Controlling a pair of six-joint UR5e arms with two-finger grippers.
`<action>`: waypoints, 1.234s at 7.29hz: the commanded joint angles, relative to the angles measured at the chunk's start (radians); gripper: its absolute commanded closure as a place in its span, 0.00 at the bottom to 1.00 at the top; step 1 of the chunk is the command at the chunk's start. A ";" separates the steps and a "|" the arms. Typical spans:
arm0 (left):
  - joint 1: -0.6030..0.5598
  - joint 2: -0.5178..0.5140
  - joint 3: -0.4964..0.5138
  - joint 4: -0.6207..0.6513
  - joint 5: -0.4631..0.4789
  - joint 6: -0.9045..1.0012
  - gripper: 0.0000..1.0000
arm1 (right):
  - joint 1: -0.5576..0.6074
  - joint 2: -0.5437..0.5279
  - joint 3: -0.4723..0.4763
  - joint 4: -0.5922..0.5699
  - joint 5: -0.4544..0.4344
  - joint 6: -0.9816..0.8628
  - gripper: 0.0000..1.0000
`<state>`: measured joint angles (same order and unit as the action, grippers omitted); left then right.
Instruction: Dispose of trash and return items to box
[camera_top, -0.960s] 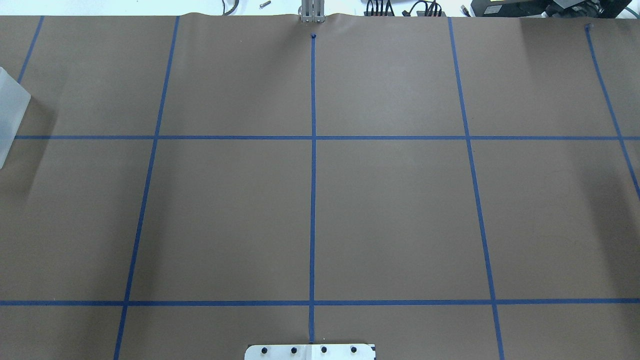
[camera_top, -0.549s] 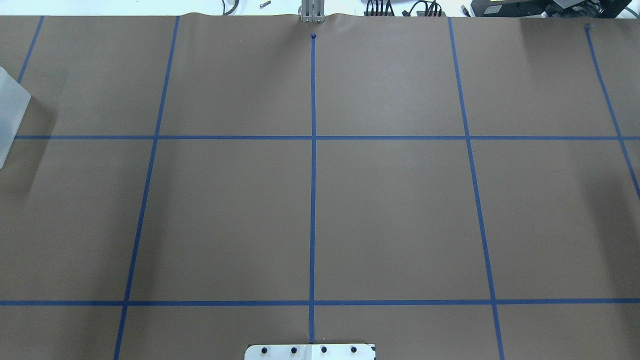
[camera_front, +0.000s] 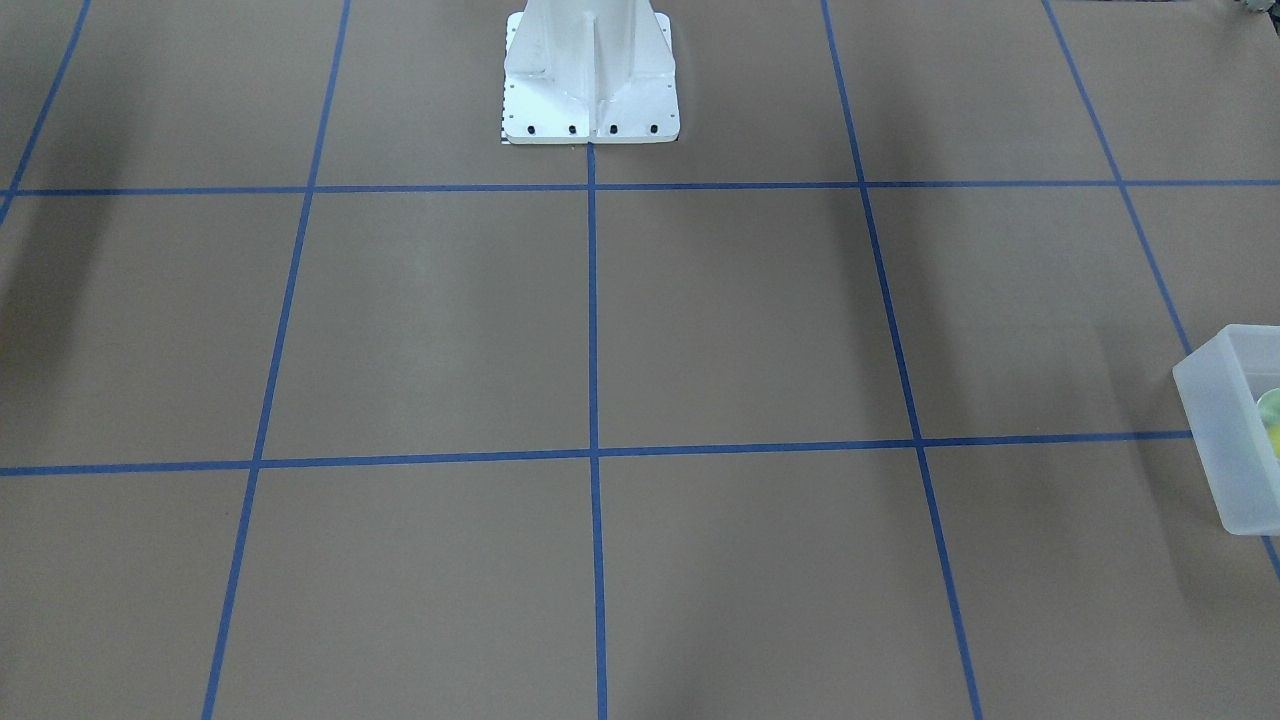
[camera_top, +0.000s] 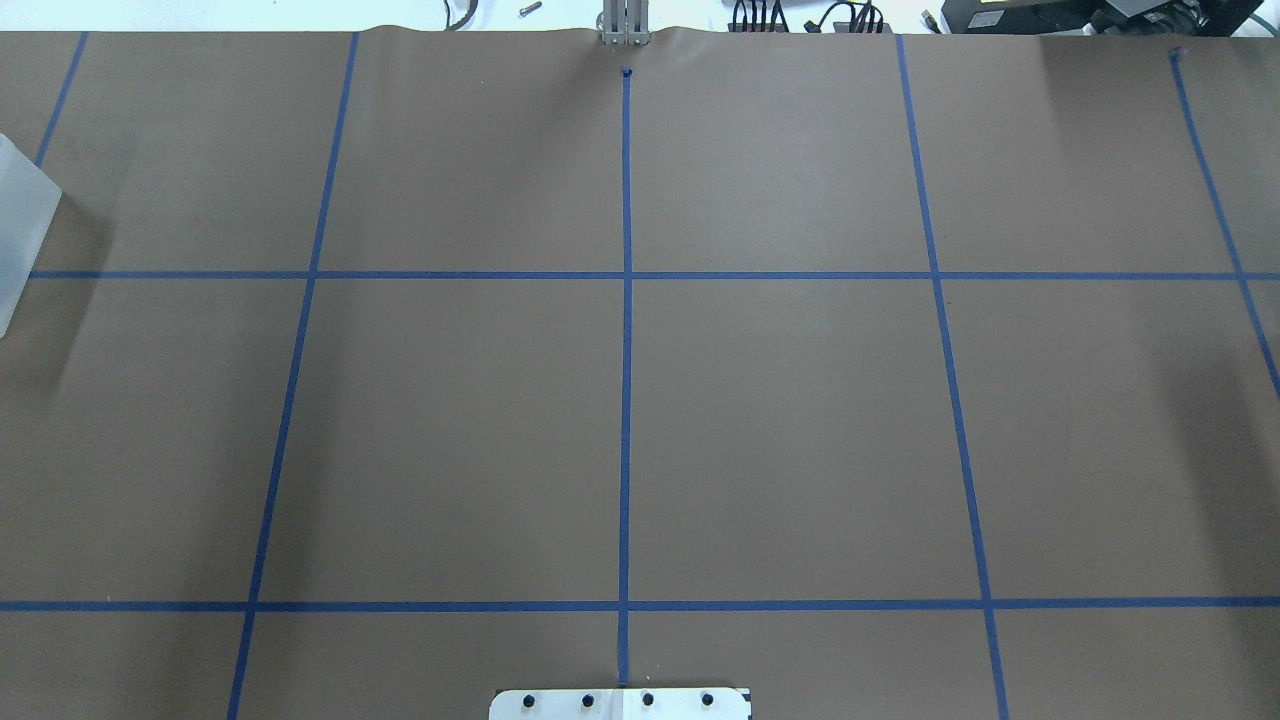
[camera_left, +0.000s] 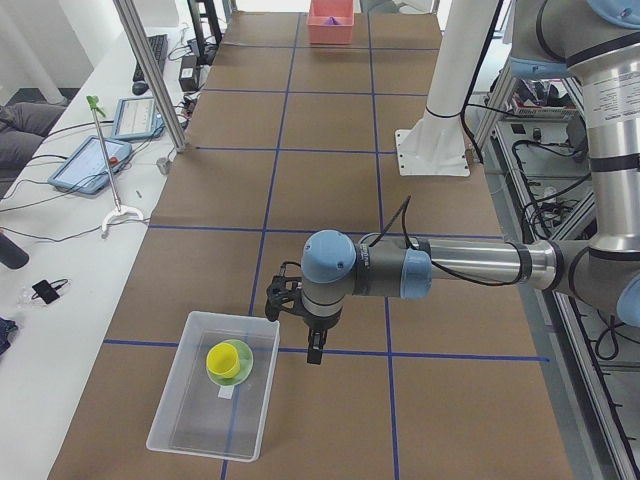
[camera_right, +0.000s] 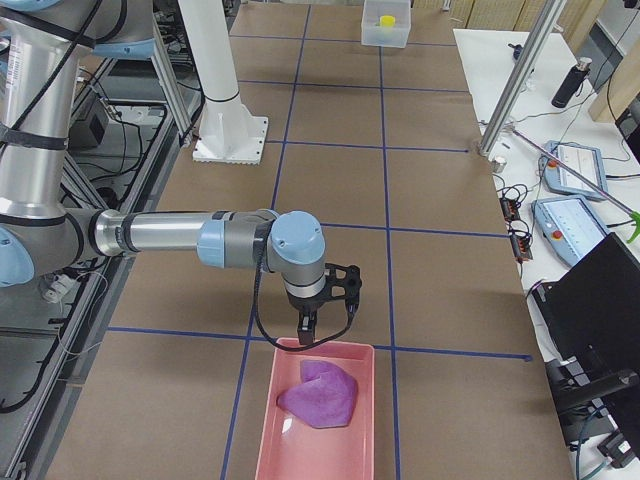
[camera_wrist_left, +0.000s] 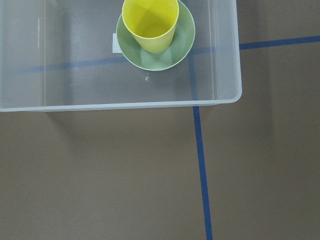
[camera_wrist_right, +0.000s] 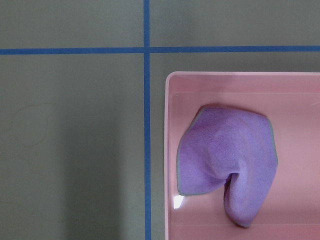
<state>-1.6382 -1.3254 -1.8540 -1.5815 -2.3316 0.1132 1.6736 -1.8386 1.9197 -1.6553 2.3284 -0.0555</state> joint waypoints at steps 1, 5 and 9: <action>0.000 0.000 0.001 0.000 0.000 0.000 0.01 | 0.000 -0.002 0.013 -0.003 0.002 0.000 0.00; 0.000 0.000 0.010 0.000 0.000 0.000 0.01 | 0.000 -0.005 0.028 -0.003 0.008 0.000 0.00; 0.000 0.000 0.018 0.000 0.000 0.000 0.01 | 0.000 -0.031 0.064 -0.005 0.008 0.000 0.00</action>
<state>-1.6383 -1.3254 -1.8380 -1.5815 -2.3317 0.1135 1.6736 -1.8678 1.9805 -1.6607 2.3363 -0.0552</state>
